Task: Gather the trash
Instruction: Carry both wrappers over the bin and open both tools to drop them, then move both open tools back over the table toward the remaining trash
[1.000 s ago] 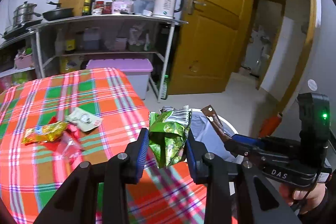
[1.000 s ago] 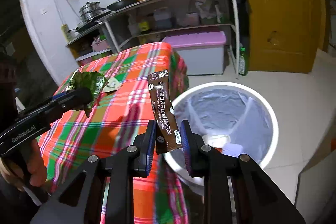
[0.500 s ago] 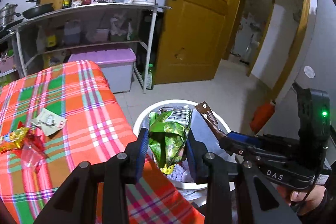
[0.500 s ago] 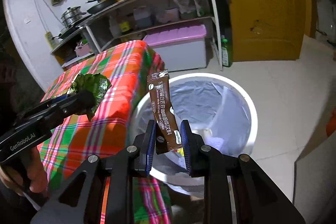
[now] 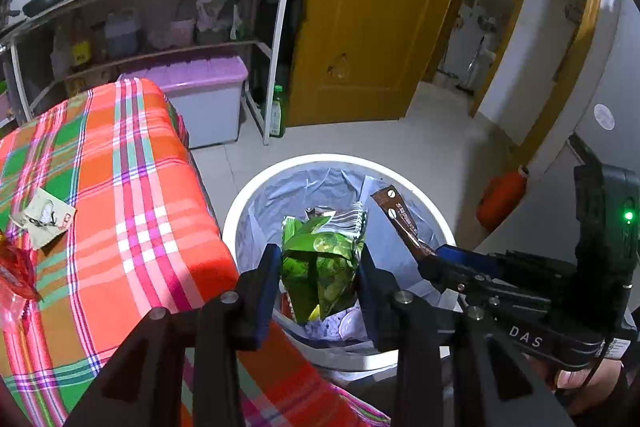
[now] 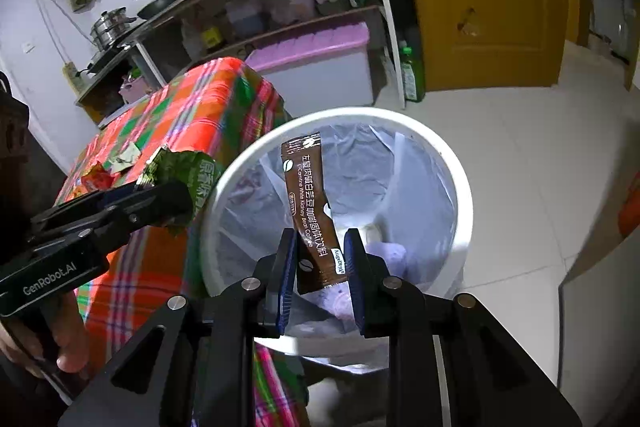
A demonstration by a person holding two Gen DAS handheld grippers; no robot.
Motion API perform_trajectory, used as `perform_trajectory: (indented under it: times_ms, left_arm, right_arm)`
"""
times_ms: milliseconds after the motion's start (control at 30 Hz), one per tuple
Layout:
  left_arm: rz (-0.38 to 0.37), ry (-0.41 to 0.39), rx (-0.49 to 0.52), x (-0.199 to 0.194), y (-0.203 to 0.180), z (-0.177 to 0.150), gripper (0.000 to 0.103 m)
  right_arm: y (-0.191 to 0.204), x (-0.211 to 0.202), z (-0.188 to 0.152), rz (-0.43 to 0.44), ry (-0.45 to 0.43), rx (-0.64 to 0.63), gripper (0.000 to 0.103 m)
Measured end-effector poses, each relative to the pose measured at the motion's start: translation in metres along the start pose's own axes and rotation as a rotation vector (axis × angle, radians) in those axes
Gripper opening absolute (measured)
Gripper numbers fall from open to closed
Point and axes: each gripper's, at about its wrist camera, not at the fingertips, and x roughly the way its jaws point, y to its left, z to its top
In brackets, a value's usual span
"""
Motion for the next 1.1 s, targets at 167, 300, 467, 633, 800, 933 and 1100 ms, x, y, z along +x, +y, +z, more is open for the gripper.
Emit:
perform_trajectory:
  times_ms: [167, 300, 467, 633, 800, 933, 1100]
  left_arm:
    - [0.004, 0.03, -0.018, 0.01, 0.005, -0.001, 0.039]
    - [0.003, 0.048, -0.032, 0.017, 0.005, 0.0, 0.042]
    - [-0.003, 0.049, -0.047, 0.017, 0.007, -0.002, 0.044]
    - [-0.007, 0.026, -0.056, 0.007, 0.008, -0.002, 0.044]
    - [0.001, -0.024, -0.058, -0.016, 0.008, -0.004, 0.044]
    - [0.011, -0.076, -0.056, -0.042, 0.01, -0.008, 0.044]
    - [0.049, -0.138, -0.048, -0.073, 0.01, -0.014, 0.044]
  right_arm:
    - [-0.007, 0.01, -0.001, -0.001, 0.027, 0.028, 0.026]
    - [-0.01, 0.014, -0.002, -0.005, 0.041, 0.035, 0.029]
    - [-0.011, 0.01, -0.002, -0.004, 0.029, 0.038, 0.033]
    - [-0.009, -0.001, -0.002, 0.01, 0.0, 0.032, 0.033]
    - [0.004, -0.021, 0.0, 0.038, -0.05, 0.008, 0.033]
    - [0.017, -0.04, 0.002, 0.061, -0.097, -0.017, 0.033]
    - [0.037, -0.062, 0.001, 0.09, -0.146, -0.054, 0.033]
